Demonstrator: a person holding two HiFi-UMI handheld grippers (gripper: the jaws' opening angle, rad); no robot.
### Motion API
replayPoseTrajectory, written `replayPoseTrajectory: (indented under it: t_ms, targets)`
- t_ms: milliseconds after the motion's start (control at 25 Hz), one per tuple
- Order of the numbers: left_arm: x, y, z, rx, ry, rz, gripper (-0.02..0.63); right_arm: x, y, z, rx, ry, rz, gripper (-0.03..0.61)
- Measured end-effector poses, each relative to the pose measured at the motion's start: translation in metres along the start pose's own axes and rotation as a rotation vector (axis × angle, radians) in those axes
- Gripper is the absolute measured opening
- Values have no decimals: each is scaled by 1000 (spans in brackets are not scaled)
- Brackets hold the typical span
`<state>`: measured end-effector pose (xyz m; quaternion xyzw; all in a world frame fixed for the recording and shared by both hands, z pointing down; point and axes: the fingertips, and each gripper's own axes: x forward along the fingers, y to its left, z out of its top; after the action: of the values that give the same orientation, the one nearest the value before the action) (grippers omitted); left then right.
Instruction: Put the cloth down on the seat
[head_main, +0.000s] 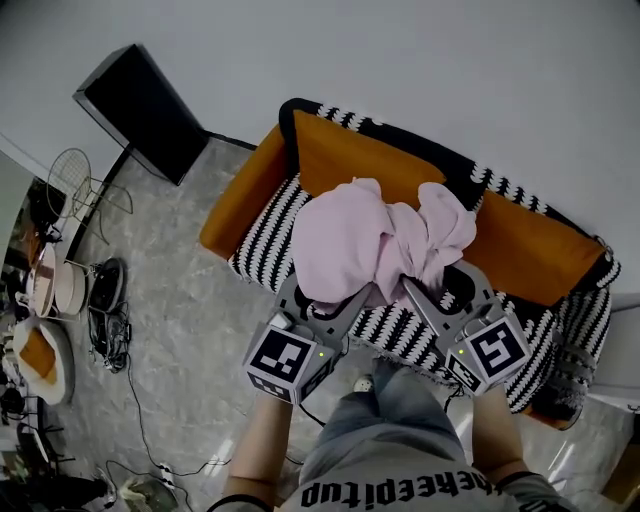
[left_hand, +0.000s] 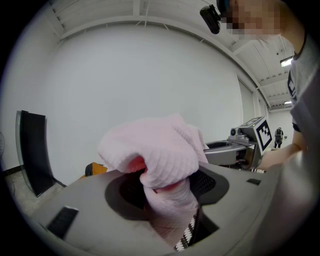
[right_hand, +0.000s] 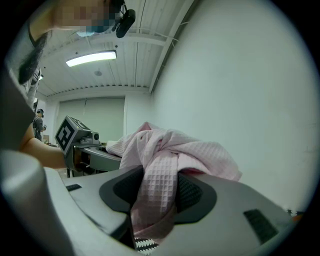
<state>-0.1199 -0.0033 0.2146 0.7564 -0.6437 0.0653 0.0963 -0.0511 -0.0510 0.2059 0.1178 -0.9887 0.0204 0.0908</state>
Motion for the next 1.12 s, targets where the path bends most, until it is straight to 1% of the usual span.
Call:
replayPoseTrajectory:
  t_ms: [80, 400, 640, 880, 960, 1120]
  targets:
    - [7, 6, -1, -7, 3, 5, 262, 7, -7, -1, 2, 4, 4, 202]
    - [15, 7, -8, -10, 19, 8, 262, 9, -12, -9, 2, 6, -6, 202]
    - [18, 9, -8, -3, 19, -11, 262, 10, -13, -9, 0, 8, -25, 202]
    - [19, 22, 1, 2, 38, -86, 262, 17, -12, 2, 20, 19, -95, 202]
    - [30, 39, 1, -5, 48, -125, 262, 34, -18, 2, 36, 35, -128, 202]
    - [53, 78, -11, -4, 86, -209, 262, 72, -30, -11, 75, 58, -205, 202]
